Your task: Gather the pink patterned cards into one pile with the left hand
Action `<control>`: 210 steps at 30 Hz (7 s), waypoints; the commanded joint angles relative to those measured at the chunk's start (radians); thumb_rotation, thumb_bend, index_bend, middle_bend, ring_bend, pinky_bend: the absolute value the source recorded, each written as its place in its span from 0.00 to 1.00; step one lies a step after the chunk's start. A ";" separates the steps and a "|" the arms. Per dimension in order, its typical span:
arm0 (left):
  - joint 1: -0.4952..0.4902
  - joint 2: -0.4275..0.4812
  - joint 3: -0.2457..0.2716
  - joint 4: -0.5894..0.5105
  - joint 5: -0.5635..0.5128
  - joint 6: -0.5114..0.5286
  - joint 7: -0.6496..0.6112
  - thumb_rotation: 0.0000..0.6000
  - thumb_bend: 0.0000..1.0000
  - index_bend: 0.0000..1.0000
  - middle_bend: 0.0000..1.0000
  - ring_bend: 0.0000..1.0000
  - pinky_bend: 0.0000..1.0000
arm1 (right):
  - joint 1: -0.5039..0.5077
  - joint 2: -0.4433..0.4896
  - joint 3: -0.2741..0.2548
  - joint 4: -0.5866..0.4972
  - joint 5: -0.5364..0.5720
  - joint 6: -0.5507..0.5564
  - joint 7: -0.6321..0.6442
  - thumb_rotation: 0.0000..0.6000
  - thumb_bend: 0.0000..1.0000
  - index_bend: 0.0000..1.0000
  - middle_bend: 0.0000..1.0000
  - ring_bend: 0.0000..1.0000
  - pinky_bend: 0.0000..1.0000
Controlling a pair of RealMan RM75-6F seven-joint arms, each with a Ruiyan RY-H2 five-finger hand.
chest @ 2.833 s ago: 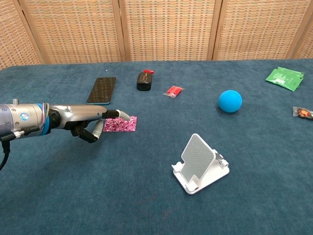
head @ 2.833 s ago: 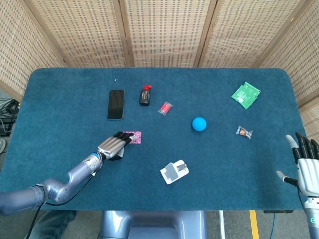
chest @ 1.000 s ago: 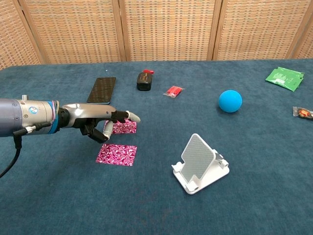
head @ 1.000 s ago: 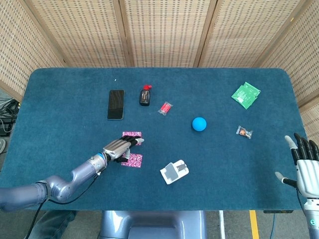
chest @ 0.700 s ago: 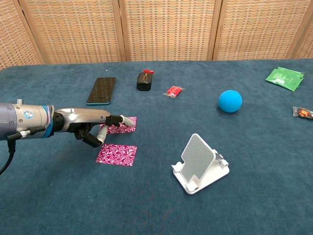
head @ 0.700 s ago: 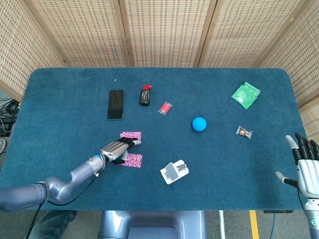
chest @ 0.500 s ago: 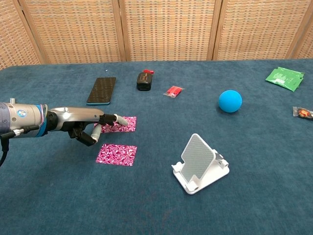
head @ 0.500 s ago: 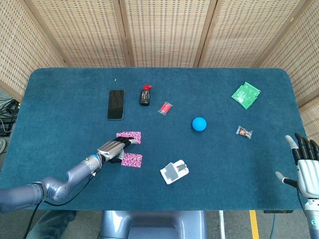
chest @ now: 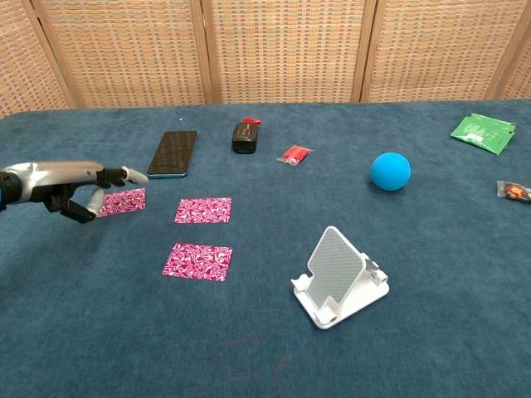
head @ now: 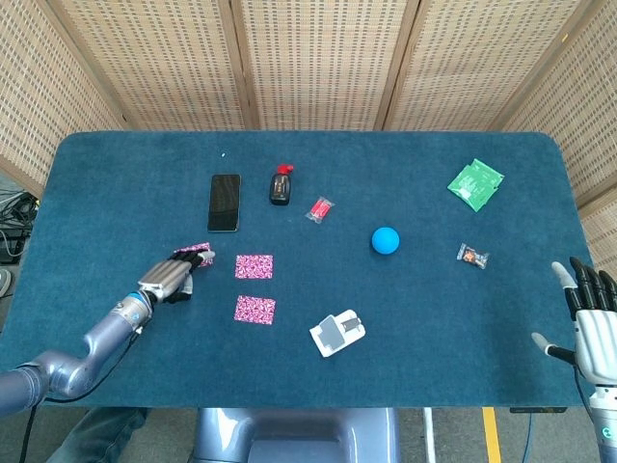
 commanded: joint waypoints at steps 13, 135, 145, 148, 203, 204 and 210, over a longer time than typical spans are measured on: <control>-0.082 -0.165 -0.126 0.103 -0.117 0.039 0.243 1.00 0.13 0.32 0.00 0.00 0.00 | 0.003 0.001 0.004 0.008 0.014 -0.011 0.009 1.00 0.00 0.00 0.00 0.00 0.00; -0.010 -0.154 -0.146 0.115 -0.507 0.080 0.398 1.00 0.29 0.69 0.00 0.00 0.00 | -0.010 0.034 -0.001 -0.020 -0.010 0.010 0.058 1.00 0.00 0.00 0.00 0.00 0.00; -0.006 -0.192 -0.156 0.169 -0.541 0.094 0.423 1.00 0.29 0.68 0.00 0.00 0.00 | -0.010 0.037 0.001 -0.018 -0.007 0.009 0.068 1.00 0.00 0.00 0.00 0.00 0.00; -0.004 -0.200 -0.155 0.178 -0.547 0.097 0.436 1.00 0.29 0.67 0.00 0.00 0.00 | -0.011 0.037 0.001 -0.017 -0.007 0.010 0.071 1.00 0.00 0.00 0.00 0.00 0.00; 0.033 -0.150 -0.197 0.084 -0.395 0.117 0.368 1.00 0.28 0.32 0.00 0.00 0.00 | -0.014 0.042 0.003 -0.023 -0.011 0.018 0.081 1.00 0.00 0.00 0.00 0.00 0.00; 0.040 -0.124 -0.193 0.031 -0.338 0.134 0.349 1.00 0.28 0.32 0.00 0.00 0.00 | -0.014 0.043 0.003 -0.024 -0.010 0.017 0.082 1.00 0.00 0.00 0.00 0.00 0.00; 0.047 -0.070 -0.137 -0.133 -0.141 0.179 0.351 1.00 0.26 0.32 0.00 0.00 0.00 | -0.014 0.042 0.002 -0.024 -0.011 0.017 0.077 1.00 0.00 0.00 0.00 0.00 0.00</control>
